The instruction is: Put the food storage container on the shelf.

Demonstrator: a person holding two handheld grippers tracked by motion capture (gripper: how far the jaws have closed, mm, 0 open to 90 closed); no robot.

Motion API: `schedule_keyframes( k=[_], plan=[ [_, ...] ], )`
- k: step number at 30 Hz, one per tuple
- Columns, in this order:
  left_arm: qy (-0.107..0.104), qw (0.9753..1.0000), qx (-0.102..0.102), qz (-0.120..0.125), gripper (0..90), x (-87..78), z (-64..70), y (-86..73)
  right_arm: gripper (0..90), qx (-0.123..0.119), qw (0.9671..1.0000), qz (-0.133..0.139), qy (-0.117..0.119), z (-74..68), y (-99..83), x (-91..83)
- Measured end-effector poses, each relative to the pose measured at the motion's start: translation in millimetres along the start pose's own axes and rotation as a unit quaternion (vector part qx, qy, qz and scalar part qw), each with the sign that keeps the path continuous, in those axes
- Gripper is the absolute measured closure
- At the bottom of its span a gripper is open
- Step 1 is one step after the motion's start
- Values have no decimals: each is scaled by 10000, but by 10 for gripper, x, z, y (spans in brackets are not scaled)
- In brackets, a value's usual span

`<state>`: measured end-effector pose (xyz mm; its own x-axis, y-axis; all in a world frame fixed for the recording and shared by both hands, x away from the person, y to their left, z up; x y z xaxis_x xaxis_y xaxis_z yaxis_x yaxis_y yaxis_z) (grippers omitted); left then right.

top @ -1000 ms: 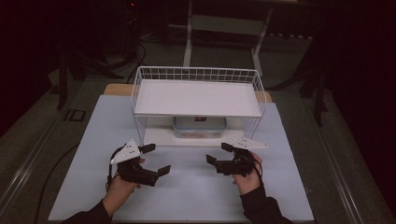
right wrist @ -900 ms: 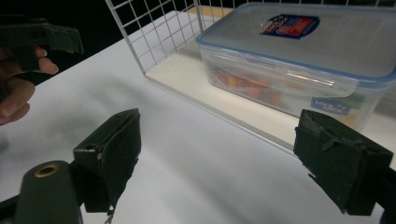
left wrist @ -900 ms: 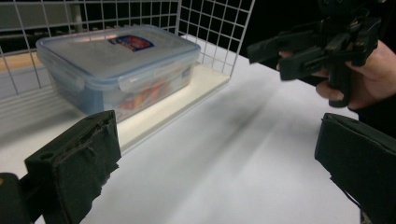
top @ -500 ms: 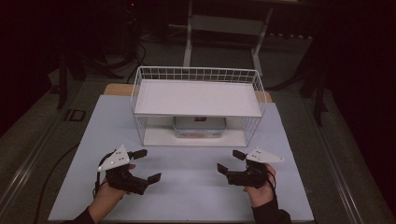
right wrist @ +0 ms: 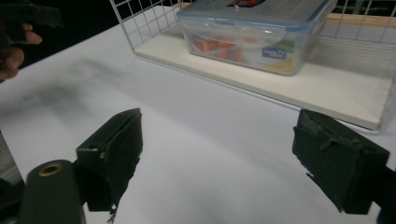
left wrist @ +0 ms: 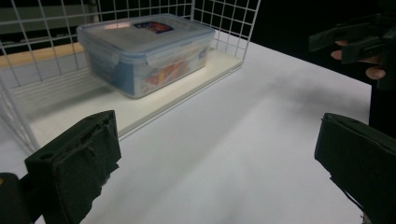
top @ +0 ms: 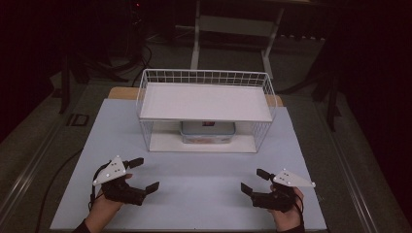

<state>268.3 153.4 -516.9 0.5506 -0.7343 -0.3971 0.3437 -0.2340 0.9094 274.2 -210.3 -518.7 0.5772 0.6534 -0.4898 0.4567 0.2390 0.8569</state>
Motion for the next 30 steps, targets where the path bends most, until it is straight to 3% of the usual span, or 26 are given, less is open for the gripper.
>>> schedule_keyframes(
  k=[4,13,17,22,30],
  plan=[
    [-30,9999,-131,-38,0,-4,-36,-41,163,-47,9999,-91,1,19,-78,-31],
    [-1,9998,-221,-20,0,-9,-54,-113,179,23,9998,-169,86,94,-126,-16],
    [-82,9996,-280,-12,0,11,-55,-114,144,87,9997,-210,81,155,-133,-9],
    [-72,9991,-403,105,0,0,-96,-93,141,396,9989,-252,-24,294,-163,-6],
    [-58,9988,-484,100,0,-10,-139,-102,141,455,9986,-274,-40,328,-176,6]
  ],
)
Point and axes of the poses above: each handheld gripper's, and its own axes: x roughly forward along the jaws, y roughly out of its top, z roughly to its right, the point moved 7 cm from there along x, roughly forward along the jaws, and after that the axes turned 5 degrees about -z, right-handed, at the moved point
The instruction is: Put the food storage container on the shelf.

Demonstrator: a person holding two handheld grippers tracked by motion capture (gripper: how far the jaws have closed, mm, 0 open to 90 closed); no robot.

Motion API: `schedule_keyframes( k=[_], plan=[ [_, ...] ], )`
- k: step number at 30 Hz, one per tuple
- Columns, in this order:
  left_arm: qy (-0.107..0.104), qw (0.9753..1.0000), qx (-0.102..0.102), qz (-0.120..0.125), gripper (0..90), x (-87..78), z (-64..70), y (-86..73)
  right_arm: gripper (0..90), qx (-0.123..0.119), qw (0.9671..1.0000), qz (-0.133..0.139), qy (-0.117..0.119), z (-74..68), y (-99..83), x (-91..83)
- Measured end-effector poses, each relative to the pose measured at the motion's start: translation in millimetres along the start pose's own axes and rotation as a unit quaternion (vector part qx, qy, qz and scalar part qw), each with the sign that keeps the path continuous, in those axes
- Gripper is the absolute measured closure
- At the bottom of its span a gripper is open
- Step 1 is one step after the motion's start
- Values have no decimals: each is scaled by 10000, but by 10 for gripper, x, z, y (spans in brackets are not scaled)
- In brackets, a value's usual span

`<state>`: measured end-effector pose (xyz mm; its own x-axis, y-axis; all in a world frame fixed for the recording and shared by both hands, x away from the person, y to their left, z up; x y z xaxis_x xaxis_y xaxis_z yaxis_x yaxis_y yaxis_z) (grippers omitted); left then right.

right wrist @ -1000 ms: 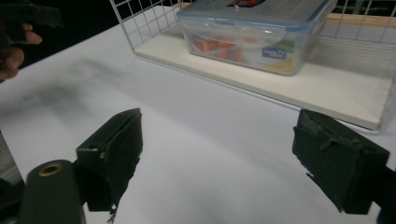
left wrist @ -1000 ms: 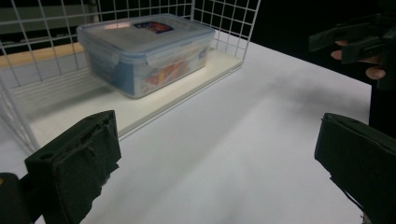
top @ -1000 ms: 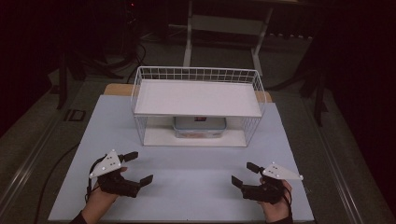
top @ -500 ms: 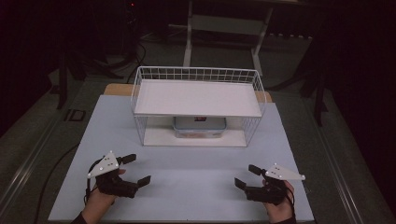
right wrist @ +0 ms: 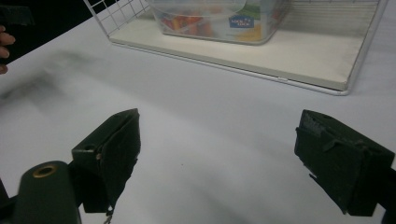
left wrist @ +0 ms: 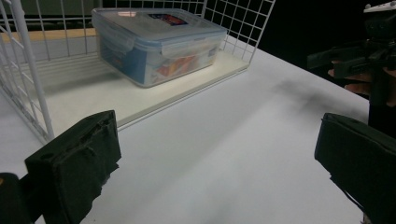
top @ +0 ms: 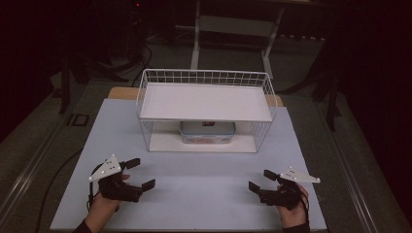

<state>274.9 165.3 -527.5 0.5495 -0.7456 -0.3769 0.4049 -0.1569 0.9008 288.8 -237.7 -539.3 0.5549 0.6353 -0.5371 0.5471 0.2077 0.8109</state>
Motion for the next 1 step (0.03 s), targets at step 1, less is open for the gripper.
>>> schedule_keyframes(
  k=[1],
  plan=[
    [0,10000,0,0,0,0,0,0,142,0,10000,-5,6,-2,-1,1]
  ],
)
Point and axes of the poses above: each handheld gripper's, and its own axes: x roughly forward along the jaws, y roughly out of its top, z roughly to its right, the point moved 7 cm from there along x, roughly forward along the jaws, and after that the axes turned 5 degrees about -z, right-handed, at the moved point
